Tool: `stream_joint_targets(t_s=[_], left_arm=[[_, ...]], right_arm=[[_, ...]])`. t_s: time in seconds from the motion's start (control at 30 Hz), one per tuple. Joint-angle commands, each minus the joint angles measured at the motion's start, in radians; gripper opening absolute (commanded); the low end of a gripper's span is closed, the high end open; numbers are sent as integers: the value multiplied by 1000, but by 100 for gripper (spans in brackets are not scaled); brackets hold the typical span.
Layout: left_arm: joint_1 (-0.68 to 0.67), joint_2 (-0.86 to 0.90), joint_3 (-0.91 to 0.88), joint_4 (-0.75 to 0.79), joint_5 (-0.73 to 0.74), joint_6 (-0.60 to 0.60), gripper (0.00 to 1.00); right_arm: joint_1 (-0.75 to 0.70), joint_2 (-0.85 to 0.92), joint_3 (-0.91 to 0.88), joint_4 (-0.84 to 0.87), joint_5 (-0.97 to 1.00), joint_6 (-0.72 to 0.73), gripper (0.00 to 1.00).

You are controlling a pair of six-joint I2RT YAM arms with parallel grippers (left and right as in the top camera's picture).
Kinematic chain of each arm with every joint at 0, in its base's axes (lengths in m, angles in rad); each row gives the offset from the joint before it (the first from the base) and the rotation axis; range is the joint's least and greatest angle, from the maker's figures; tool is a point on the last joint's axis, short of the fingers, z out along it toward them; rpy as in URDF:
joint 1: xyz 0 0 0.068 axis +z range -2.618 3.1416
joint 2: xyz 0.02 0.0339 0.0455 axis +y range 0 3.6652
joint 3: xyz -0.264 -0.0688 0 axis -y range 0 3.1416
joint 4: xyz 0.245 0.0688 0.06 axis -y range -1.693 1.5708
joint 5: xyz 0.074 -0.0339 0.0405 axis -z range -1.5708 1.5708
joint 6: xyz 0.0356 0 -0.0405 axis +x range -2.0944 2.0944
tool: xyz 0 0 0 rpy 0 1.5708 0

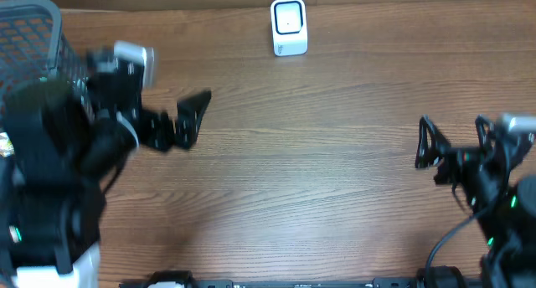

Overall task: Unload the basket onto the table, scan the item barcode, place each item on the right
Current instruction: 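Reach the left gripper into the grey basket and grasp the purple pack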

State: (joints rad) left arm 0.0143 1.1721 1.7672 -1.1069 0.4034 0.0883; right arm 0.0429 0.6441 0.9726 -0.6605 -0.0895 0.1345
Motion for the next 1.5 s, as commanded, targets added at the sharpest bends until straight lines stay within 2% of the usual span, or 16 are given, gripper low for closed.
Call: stream_joint_targets(t_s=[0.0,0.1,0.27,0.37,0.5,0.63,0.8,0.97,1.03,1.13,1.37,1.47], left_arm=[[-2,137,158,-54,14,39,100],[-2,205,172,-51,27,10,100],[0,285,172,-52,37,-11,100],[36,300,173,-72,-35,-74,100],[189,299,188,-126,-200,-235,100],[399,299,197,-157,-258,-311,100],[642,307,197,-151,-259,-319,96],[768,332,196,-118,-337,-327,93],[785,357,196,-101,-404,-296,87],[790,413,196,-73,-467,-253,87],[798,573,196,-71,-460,-241,89],[818,654,196,-116,-457,-241,90]], right_arm=[[1,169,219,-153,-25,-12,100],[9,298,357,-286,-24,-12,100],[51,365,394,-278,-73,-3,100],[51,380,393,-278,-122,-12,100],[51,402,393,-282,-134,-12,100],[51,442,393,-308,-141,-12,100],[51,514,393,-359,-141,-12,100],[51,572,393,-361,-141,-12,100],[51,589,393,-359,-140,-12,100],[51,615,393,-346,-141,-8,100],[51,642,390,-345,-140,-9,100],[51,642,390,-345,-140,-12,100]])
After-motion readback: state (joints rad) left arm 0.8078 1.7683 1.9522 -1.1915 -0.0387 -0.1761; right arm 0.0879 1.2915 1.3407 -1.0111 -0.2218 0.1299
